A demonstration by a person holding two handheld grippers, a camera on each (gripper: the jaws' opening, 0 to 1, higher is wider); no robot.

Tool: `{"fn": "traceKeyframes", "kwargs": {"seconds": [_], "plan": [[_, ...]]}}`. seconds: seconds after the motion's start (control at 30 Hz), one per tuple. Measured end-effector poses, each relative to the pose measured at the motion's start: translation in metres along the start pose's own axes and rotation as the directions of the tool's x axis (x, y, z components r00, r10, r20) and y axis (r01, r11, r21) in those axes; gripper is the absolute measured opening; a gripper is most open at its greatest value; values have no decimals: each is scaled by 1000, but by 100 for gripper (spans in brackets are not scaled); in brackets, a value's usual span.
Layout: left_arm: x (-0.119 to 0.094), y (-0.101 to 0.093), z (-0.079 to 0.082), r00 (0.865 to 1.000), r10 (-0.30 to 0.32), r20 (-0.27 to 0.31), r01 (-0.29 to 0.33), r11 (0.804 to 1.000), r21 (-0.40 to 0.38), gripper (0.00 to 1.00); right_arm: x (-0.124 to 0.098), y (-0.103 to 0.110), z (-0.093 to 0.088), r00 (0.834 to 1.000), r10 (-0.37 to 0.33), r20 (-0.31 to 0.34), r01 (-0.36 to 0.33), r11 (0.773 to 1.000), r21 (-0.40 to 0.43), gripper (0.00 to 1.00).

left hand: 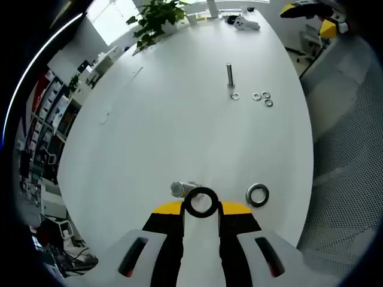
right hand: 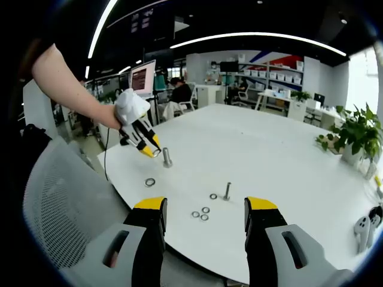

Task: Place the washer onto the threaded stud by aligning its center hole with the stud, sliding it down to the base, and recovering from edge contact or off-axis alignment until the washer reaches the visible bottom stop.

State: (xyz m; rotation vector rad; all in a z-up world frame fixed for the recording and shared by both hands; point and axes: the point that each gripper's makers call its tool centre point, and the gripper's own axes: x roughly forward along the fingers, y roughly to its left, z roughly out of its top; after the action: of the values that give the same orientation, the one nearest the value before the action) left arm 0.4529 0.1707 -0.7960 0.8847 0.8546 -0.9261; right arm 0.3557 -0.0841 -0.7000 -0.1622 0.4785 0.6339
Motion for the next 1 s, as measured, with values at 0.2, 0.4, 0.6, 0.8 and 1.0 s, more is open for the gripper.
{"fn": "traceKeyframes", "kwargs": {"seconds": [0.2, 0.4, 0.6, 0.8, 1.0], "plan": [[-3, 6, 6, 1000, 17, 8, -17, 999, 28, 19, 0, -1, 0, 1000, -2, 2, 2, 1000, 2, 55], [-1, 17, 9, 1000, 30, 7, -30, 999, 19, 19, 0, -1, 1, 1000, -4, 4, 4, 1000, -2, 55], [3, 25, 10, 999, 33, -5, -33, 999, 21, 19, 0, -1, 1, 1000, -6, 5, 6, 1000, -1, 55], [7, 24, 10, 999, 25, -22, -24, 999, 40, 19, -1, -3, 1, 1000, -13, 4, 13, 1000, 3, 55], [10, 25, 8, 999, 21, -36, -19, 999, 49, 19, -1, -4, 1, 1000, -19, 7, 19, 1000, 5, 55]]}}
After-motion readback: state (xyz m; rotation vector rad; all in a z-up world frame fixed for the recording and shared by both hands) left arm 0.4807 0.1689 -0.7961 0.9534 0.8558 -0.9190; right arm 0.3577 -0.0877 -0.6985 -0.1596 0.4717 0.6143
